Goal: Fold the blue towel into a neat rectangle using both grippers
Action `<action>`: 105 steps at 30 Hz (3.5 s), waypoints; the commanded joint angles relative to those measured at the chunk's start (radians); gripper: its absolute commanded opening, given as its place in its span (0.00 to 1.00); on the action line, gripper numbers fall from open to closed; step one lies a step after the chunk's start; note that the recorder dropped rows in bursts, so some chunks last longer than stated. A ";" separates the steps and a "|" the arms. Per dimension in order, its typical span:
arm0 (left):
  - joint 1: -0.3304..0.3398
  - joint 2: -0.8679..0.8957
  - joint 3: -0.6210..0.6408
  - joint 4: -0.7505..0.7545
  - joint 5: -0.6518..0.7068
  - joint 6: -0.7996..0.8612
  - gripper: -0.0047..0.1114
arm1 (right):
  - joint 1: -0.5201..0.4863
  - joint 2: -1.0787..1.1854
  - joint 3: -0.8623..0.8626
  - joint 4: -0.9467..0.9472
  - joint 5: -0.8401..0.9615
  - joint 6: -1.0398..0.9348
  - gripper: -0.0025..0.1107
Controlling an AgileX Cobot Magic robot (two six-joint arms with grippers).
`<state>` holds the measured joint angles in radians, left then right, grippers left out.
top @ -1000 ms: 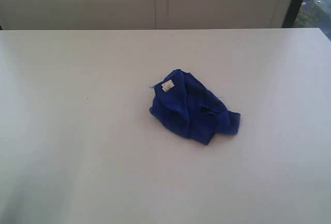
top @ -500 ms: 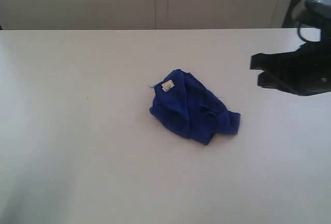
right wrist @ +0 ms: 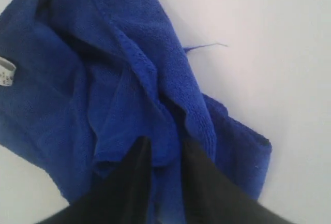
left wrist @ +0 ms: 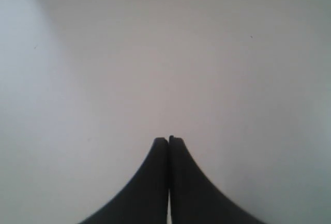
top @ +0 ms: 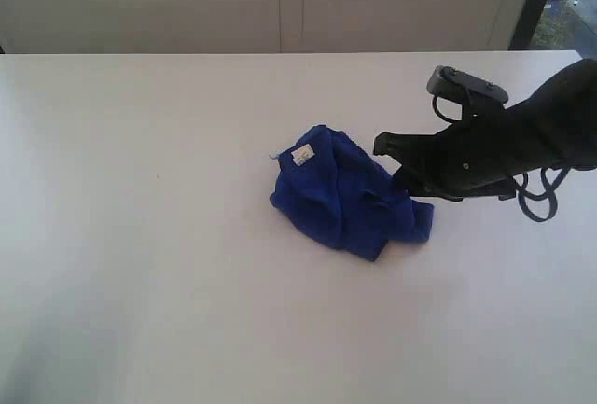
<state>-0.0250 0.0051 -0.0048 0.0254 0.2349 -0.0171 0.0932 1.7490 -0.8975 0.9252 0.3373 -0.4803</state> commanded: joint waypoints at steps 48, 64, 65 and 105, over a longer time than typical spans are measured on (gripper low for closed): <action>0.003 -0.005 0.005 -0.002 -0.003 -0.006 0.04 | 0.005 -0.089 -0.048 0.077 0.005 -0.174 0.02; 0.003 -0.005 0.005 -0.002 -0.003 -0.006 0.04 | 0.005 -0.168 -0.043 -0.455 -0.016 -0.171 0.02; 0.003 -0.005 0.005 -0.002 -0.003 -0.006 0.04 | 0.005 -0.163 -0.043 -0.455 -0.018 -0.171 0.02; 0.003 -0.005 0.005 -0.002 -0.358 -0.089 0.04 | 0.005 -0.163 -0.031 -0.455 -0.031 -0.151 0.02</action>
<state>-0.0250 0.0051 -0.0048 0.0254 -0.0472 -0.0293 0.0932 1.5873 -0.9323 0.4713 0.3177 -0.6361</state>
